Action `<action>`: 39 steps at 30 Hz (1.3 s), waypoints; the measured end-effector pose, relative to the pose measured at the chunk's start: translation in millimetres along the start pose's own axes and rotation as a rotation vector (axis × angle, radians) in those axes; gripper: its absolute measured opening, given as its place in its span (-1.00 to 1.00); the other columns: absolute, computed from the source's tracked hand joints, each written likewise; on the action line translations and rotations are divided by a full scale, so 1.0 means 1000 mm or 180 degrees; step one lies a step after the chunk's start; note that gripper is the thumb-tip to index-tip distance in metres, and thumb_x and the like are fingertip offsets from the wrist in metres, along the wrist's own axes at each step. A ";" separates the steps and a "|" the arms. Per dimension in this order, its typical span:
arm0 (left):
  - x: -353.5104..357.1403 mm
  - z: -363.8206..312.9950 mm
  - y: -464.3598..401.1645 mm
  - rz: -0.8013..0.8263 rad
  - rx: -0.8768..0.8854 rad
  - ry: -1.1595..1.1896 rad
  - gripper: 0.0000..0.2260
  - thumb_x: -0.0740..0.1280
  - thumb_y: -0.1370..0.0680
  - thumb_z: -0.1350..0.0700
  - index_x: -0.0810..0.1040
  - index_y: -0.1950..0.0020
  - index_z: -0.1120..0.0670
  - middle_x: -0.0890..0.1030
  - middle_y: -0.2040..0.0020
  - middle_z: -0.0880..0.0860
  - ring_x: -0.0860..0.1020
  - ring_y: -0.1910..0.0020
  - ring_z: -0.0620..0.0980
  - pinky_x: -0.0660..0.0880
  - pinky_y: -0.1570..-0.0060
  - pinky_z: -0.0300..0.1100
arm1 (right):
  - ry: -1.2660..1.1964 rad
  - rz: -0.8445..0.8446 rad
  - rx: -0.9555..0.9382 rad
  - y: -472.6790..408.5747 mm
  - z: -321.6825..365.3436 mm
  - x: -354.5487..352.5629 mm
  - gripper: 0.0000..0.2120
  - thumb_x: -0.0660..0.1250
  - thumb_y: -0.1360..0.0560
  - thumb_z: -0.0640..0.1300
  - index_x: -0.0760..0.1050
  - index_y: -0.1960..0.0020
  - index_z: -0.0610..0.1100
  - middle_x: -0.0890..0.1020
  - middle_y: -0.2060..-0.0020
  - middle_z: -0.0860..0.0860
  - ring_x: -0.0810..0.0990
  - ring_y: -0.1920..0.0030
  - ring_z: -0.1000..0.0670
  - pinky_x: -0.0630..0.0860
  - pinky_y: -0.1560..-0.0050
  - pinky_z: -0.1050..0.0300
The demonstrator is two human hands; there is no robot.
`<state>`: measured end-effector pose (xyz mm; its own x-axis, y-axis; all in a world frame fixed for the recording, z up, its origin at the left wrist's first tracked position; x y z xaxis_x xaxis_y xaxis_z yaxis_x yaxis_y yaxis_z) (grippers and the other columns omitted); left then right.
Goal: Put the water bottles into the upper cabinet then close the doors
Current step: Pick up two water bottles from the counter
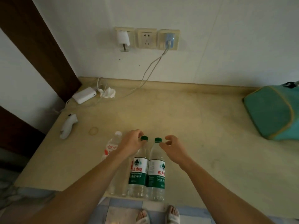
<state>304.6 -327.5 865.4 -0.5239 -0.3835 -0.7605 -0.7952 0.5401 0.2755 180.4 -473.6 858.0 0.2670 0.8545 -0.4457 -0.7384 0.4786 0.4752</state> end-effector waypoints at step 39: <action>-0.050 -0.088 0.027 -0.0988 0.1627 0.1436 -0.62 0.51 -0.46 0.33 0.64 -0.24 0.07 0.53 -0.14 -0.11 0.57 -0.17 -0.10 0.51 -0.24 -0.25 | -0.0602 -0.1570 -0.1614 0.045 0.031 -0.102 -0.58 0.58 -0.40 -0.14 0.49 -0.01 0.28 0.64 0.04 0.32 0.63 -0.06 0.23 0.51 -0.07 0.43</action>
<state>282.9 -359.5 962.4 -0.4602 -0.7856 -0.4136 -0.7436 0.5956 -0.3038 139.0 -533.3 948.2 0.7109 0.6061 -0.3568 -0.6885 0.7033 -0.1770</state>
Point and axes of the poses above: each hand's wrist, its own y-axis away from the middle knuckle, its own x-axis out of the palm, z = x × y, the point moved 6 cm from there along -y, towards the middle knuckle
